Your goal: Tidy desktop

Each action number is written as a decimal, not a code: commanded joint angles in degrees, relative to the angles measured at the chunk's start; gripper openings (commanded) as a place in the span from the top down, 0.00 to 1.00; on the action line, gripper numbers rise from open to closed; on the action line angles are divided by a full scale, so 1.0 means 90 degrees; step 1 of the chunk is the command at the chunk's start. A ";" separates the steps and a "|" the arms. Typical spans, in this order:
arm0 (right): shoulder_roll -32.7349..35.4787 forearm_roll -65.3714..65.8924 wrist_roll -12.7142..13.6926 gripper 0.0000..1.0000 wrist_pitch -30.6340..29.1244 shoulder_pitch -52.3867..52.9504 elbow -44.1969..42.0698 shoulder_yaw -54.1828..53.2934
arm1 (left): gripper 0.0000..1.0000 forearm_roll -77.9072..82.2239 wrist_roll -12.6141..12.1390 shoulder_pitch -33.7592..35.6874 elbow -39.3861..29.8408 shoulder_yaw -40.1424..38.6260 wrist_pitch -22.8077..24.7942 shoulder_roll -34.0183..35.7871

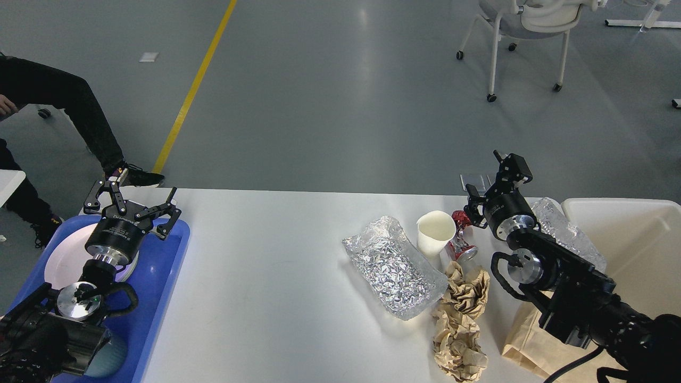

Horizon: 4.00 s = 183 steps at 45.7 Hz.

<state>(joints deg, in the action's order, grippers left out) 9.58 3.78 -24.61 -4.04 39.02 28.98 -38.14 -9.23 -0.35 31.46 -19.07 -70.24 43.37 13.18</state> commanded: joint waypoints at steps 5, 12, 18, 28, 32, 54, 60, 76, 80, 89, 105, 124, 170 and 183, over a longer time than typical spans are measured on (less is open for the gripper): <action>0.0001 0.0000 0.0000 0.00 0.0000 0.0000 -0.0007 -0.0010 | 0.04 0.0000 0.0000 0.0000 0.0000 0.0001 0.0006 0.0000; 0.0001 0.0000 0.0000 0.00 0.0000 -0.0010 -0.0007 -0.0010 | 0.04 0.0000 0.0000 0.0000 0.0000 0.0001 0.0006 0.0000; 0.0001 0.0000 0.0000 0.00 0.0000 -0.0010 -0.0007 -0.0010 | 0.04 0.0000 0.0000 0.0000 0.0000 0.0001 0.0006 0.0000; 0.0001 0.0000 0.0000 0.00 0.0000 -0.0010 -0.0007 -0.0010 | 0.04 0.0000 0.0000 0.0000 0.0000 0.0001 0.0006 0.0000; 0.0001 0.0000 0.0029 0.00 0.0000 0.0000 -0.0007 -0.0010 | 0.04 0.0000 0.0000 0.0000 0.0000 -0.0008 0.0006 0.0000; 0.0098 0.0000 0.0068 0.00 -0.0010 0.0039 0.0003 -0.0068 | 0.04 0.0000 0.0000 0.0000 0.0000 0.0001 -0.0004 0.0000; 0.0332 -0.0010 0.0068 0.00 0.0019 0.0029 -0.0016 -0.0098 | 0.04 0.0000 0.0000 0.0000 0.0000 0.0001 0.0006 0.0000; 0.0411 -0.1679 0.0068 0.00 -0.0010 -0.0049 -0.0036 -0.0098 | 0.04 0.0000 0.0000 0.0000 0.0000 0.0001 0.0006 -0.0010; 0.0401 -0.1787 0.0059 0.00 -0.0020 -0.0058 -0.0201 -0.0088 | 0.04 0.0000 0.0000 0.0000 0.0000 0.0001 0.0006 -0.0010; 0.0401 -0.1787 0.0010 0.00 -0.0049 -0.0029 -0.0339 -0.0039 | 0.04 0.0000 0.0000 0.0000 0.0000 0.0001 0.0006 -0.0010; 0.0430 -0.1758 -0.0010 0.00 -0.0088 0.0381 -0.0261 0.0019 | 0.04 0.0000 0.0000 0.0000 0.0000 -0.0008 0.0006 -0.0010; 0.1621 0.0087 0.0058 0.00 -0.0371 0.2177 -0.0192 0.3327 | 0.04 0.0000 0.0000 0.0000 0.0000 -0.0008 0.0006 -0.0010; 0.0469 0.0351 0.4922 0.00 -0.4600 0.5703 0.0042 0.9355 | 0.04 0.0000 0.0000 0.0000 0.0000 0.0001 0.0006 -0.0010; 0.0440 0.0195 0.4893 0.00 -0.4600 0.6093 0.0159 0.9121 | 0.04 0.0000 0.0000 0.0000 0.0000 -0.0008 0.0006 0.0000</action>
<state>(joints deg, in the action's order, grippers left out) 13.48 6.42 19.56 -45.31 91.95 29.64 44.79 -9.23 -0.35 31.46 -19.07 -70.25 43.43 13.10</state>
